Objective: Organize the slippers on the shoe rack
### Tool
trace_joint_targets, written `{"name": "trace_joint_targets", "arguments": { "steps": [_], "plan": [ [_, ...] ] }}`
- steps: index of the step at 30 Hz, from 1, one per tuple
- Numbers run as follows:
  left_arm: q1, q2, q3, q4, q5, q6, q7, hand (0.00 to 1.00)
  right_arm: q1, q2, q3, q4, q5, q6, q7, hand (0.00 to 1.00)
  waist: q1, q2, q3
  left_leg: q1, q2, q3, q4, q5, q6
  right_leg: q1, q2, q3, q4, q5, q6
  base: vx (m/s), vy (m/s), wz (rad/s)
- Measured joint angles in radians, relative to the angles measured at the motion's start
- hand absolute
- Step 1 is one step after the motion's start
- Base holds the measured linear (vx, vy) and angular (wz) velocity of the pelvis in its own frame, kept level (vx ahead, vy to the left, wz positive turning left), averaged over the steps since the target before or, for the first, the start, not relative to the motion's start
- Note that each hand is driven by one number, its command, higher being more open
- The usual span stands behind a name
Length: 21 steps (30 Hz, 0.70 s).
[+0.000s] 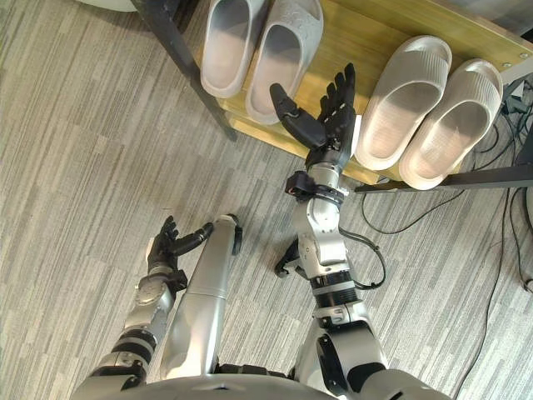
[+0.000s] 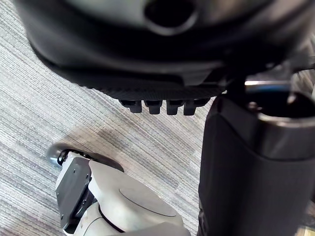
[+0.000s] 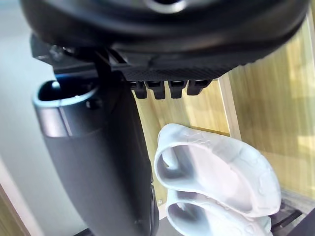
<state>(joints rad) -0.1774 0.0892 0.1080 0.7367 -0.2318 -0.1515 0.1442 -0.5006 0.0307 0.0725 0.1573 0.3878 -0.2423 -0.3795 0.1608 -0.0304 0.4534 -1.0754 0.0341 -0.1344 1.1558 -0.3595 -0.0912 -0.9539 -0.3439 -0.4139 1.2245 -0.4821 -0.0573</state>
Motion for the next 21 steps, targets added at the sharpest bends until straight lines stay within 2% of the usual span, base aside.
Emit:
{"name": "trace_joint_targets", "arguments": {
  "steps": [8, 16, 21],
  "plan": [
    [0.0, -0.001, 0.0, 0.01, -0.001, -0.001, -0.016, 1.0, -0.09, -0.025, 0.035, 0.101, 0.114, -0.011, 0.066, 1.0, 0.007, 0.0, 0.0, 0.014, -0.003, -0.01, -0.015, 0.0, -0.003, 0.025, -0.002, -0.019, -0.014, 0.0, -0.001, 0.0, 0.036, 0.04],
    [0.0, -0.006, -0.002, 0.024, -0.001, 0.0, -0.024, 1.0, -0.164, -0.062, 0.033, 0.17, 0.164, -0.011, 0.07, 1.0, 0.022, 0.003, -0.002, 0.021, -0.005, -0.012, -0.017, 0.0, -0.003, 0.034, -0.006, -0.025, -0.015, -0.003, -0.005, 0.0, 0.026, 0.02],
    [0.003, -0.006, -0.002, 0.05, -0.001, 0.001, -0.023, 1.0, -0.193, -0.078, 0.029, 0.229, 0.175, -0.01, 0.07, 1.0, 0.027, 0.02, -0.011, 0.032, -0.005, -0.013, -0.019, 0.0, -0.003, 0.048, -0.007, -0.028, -0.015, -0.004, -0.006, -0.02, 0.027, 0.01]
  ]
}}
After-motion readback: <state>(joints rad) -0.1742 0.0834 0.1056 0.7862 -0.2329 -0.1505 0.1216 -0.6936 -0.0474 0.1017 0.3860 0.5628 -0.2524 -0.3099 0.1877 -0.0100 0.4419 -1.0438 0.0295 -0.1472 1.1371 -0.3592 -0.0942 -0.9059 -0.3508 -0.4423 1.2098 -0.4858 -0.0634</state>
